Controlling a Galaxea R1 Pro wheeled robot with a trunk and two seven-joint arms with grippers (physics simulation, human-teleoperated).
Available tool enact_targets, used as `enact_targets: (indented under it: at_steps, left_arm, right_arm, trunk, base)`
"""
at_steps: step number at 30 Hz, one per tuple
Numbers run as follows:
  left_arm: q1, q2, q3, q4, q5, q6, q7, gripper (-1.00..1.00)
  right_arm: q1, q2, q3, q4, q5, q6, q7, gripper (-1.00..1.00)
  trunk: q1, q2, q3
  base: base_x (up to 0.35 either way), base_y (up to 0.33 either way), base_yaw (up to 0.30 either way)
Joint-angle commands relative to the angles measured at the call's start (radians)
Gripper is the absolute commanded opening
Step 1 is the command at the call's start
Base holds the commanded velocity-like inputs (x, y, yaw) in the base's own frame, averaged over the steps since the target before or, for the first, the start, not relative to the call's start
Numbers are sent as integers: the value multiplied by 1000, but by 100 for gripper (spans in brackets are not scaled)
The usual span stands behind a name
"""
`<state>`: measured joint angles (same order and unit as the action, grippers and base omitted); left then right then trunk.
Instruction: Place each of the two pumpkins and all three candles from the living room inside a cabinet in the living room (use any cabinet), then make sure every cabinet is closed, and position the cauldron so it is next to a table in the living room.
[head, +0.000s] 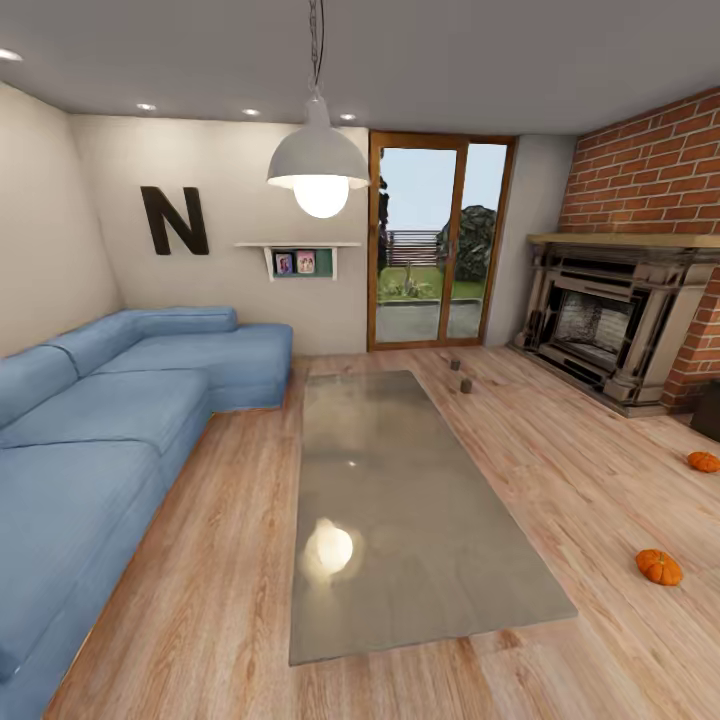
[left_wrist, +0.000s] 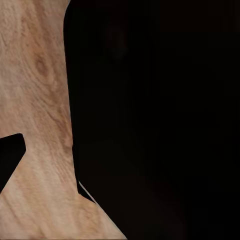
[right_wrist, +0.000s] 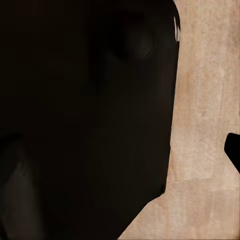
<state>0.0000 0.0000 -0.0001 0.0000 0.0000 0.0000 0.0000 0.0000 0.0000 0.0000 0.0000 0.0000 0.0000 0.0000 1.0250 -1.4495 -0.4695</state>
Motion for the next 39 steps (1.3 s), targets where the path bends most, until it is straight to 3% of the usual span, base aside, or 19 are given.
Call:
enact_targets:
  at_steps: [1,9,16,26,27,39]
  left_arm:
    - [5,6,-1,-6,-2,-6,0,100]
    - [6,27,0,-23,0,-5,0,100]
    - [6,29,-1,-26,0,-12,0,100]
    - [6,29,0,-26,0,-12,0,100]
    - [6,29,0,-26,0,-12,0,100]
    - [6,29,-1,-26,0,-12,0,100]
  right_arm:
    - [-6,-3,-6,-5,-3,5,-3,100]
    - [-9,-3,0,-6,-8,4,-3,100]
    - [-9,-3,1,-16,-8,-4,-3,100]
    - [-9,-2,3,-17,-3,-60,-1,100]
    - [-9,-2,3,-17,-4,-121,0,100]
    - [-9,-2,8,-17,3,-154,7,100]
  trunk:
    - [0,0,-1]
    - [0,0,-1]
    - [0,0,-1]
    - [0,0,-1]
    - [0,0,-1]
    - [0,0,-1]
  base:
    - [0,0,0]
    - [0,0,0]
    - [0,0,0]
    - [0,0,0]
    - [0,0,0]
    - [0,0,-100]
